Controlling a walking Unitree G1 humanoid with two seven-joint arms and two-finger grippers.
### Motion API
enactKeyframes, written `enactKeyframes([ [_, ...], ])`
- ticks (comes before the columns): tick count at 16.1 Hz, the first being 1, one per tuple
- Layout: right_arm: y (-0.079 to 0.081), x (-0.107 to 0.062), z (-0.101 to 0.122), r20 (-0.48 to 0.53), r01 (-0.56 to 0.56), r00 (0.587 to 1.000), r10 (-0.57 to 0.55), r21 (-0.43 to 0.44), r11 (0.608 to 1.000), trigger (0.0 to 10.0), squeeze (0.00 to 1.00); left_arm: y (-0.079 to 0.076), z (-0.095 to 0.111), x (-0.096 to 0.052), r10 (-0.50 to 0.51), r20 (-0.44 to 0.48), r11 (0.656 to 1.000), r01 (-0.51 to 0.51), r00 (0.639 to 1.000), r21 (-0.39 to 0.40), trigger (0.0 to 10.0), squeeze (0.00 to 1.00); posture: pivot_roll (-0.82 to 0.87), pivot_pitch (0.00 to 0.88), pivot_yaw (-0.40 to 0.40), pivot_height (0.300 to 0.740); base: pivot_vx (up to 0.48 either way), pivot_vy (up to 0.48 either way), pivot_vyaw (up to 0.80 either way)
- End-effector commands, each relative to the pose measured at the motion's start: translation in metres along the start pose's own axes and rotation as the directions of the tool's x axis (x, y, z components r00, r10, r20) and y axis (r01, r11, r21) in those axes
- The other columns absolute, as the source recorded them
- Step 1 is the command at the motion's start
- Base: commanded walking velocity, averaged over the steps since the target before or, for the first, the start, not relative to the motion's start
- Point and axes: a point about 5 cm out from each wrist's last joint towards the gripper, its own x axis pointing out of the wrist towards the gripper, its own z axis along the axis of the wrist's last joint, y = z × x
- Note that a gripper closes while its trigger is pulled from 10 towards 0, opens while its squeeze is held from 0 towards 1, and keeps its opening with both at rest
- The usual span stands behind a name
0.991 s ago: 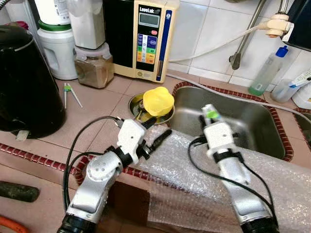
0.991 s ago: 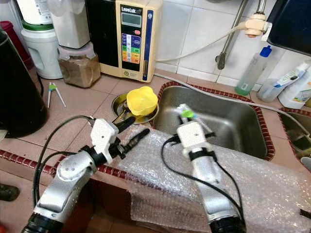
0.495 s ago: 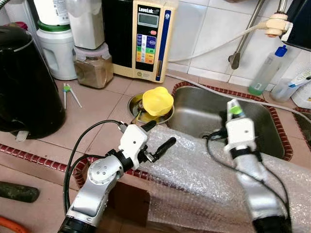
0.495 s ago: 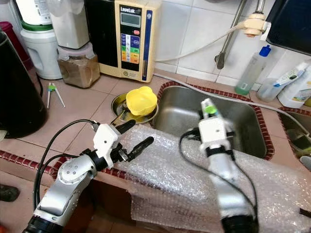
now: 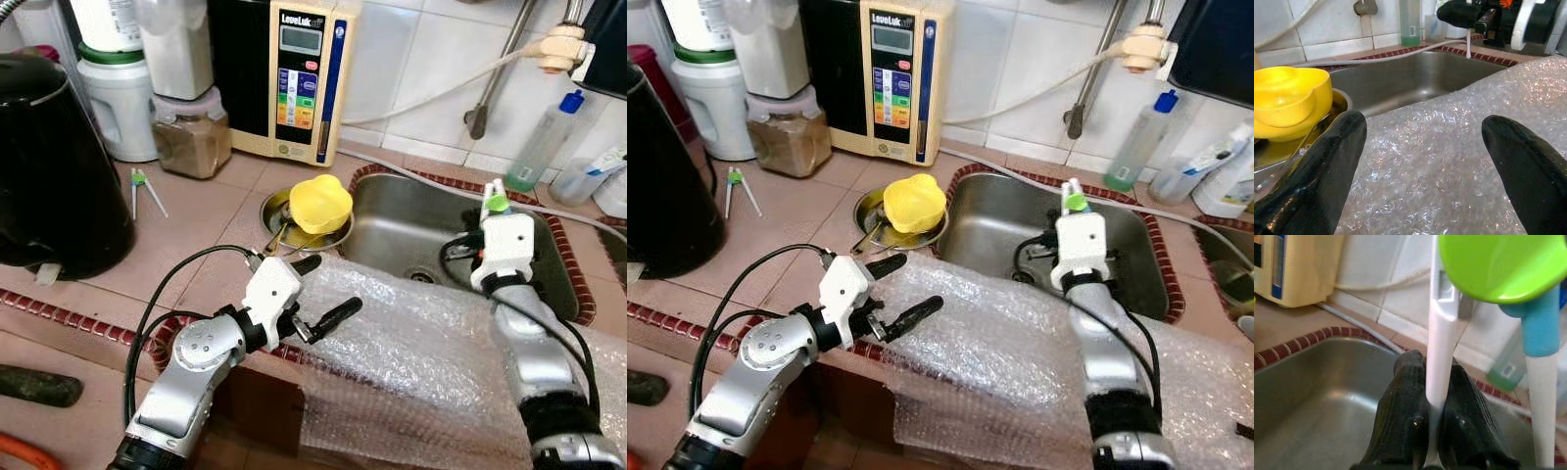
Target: Kitchen organization
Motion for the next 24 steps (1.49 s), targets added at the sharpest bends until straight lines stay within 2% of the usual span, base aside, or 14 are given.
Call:
enactKeyframes([
  [1,-0.007,0.003,-0.001,-0.011,0.020,1.000,-0.020,0.049,0.999,10.0,1.00,-0.002,0.006,0.001,-0.027,0.004,0.999,0.027,1.000,0.025,10.0,1.00,0.19,0.000,-0.061,0.740,0.000,0.000,0.00],
  [7,-0.007,0.010,-0.021,-0.130,0.031,0.991,-0.008,0.173,0.984,10.0,1.00,-0.008,0.004,-0.002,-0.050,-0.034,0.998,0.051,0.998,0.022,10.0,1.00,0.21,0.000,-0.068,0.740,0.000,0.000,0.00],
  [10,-0.004,0.011,-0.024,-0.146,0.047,0.989,-0.014,0.226,0.973,10.0,1.00,-0.008,0.003,-0.003,-0.045,-0.043,0.999,0.046,0.998,0.019,10.0,1.00,0.21,0.000,-0.067,0.740,0.000,0.000,0.00],
  [11,-0.011,0.013,-0.028,-0.205,0.161,0.975,-0.085,0.391,0.906,10.0,1.00,-0.008,0.003,-0.003,-0.046,-0.048,0.999,0.047,0.998,0.018,10.0,1.00,0.21,0.000,-0.065,0.740,0.000,0.000,0.00],
  [15,-0.027,0.015,-0.032,-0.288,0.297,0.945,-0.157,0.549,0.781,10.0,1.00,-0.008,0.003,-0.002,-0.053,-0.055,0.998,0.054,0.997,0.016,10.0,1.00,0.20,0.000,-0.063,0.740,0.000,0.000,0.00],
  [16,-0.033,0.014,-0.034,-0.320,0.352,0.929,-0.187,0.601,0.718,10.0,1.00,-0.007,0.003,-0.001,-0.054,-0.058,0.998,0.055,0.997,0.015,10.0,1.00,0.20,0.000,-0.062,0.740,0.000,0.000,0.00],
  [17,-0.035,0.014,-0.034,-0.339,0.377,0.920,-0.199,0.622,0.686,10.0,1.00,-0.008,0.002,-0.001,-0.054,-0.059,0.998,0.055,0.997,0.014,10.0,1.00,0.20,0.000,-0.061,0.740,0.000,0.000,0.00],
  [18,-0.034,0.015,-0.035,-0.359,0.376,0.915,-0.187,0.582,0.721,10.0,1.00,-0.007,0.002,-0.001,-0.054,-0.061,0.998,0.055,0.997,0.017,10.0,1.00,0.20,0.000,-0.060,0.740,0.000,0.000,0.00],
  [19,-0.028,0.016,-0.034,-0.362,0.265,0.921,-0.143,0.315,0.911,10.0,1.00,-0.007,0.002,-0.001,-0.053,-0.063,0.998,0.054,0.997,0.021,10.0,1.00,0.20,0.000,-0.058,0.740,0.000,0.000,0.00],
  [20,-0.024,0.017,-0.032,-0.348,0.203,0.930,-0.121,0.211,0.956,10.0,1.00,-0.007,0.002,-0.001,-0.052,-0.064,0.998,0.054,0.997,0.022,10.0,1.00,0.20,0.000,-0.058,0.740,0.000,0.000,0.00],
  [21,-0.015,0.019,-0.028,-0.301,0.110,0.951,-0.076,0.097,0.989,10.0,1.00,-0.008,0.002,-0.001,-0.055,-0.065,0.998,0.056,0.996,0.023,10.0,0.00,0.20,0.000,-0.057,0.740,0.000,0.000,0.00],
  [22,-0.015,0.019,-0.027,-0.299,0.105,0.951,-0.074,0.087,0.991,10.0,1.00,-0.008,0.002,-0.001,-0.055,-0.065,0.998,0.057,0.996,0.023,10.0,0.00,0.20,0.000,-0.057,0.740,0.000,0.000,0.00],
  [23,-0.005,0.018,-0.025,-0.290,-0.084,0.956,0.046,-0.120,0.989,10.0,1.00,-0.008,0.002,0.000,-0.057,-0.066,0.998,0.059,0.996,0.026,10.0,0.00,0.20,0.000,-0.058,0.740,0.000,0.000,0.00],
  [24,-0.003,0.017,-0.028,-0.325,-0.131,0.943,0.070,-0.168,0.977,10.0,1.00,-0.009,0.002,0.000,-0.057,-0.067,0.998,0.059,0.996,0.026,10.0,0.00,0.20,0.000,-0.059,0.740,0.000,0.000,0.00],
])
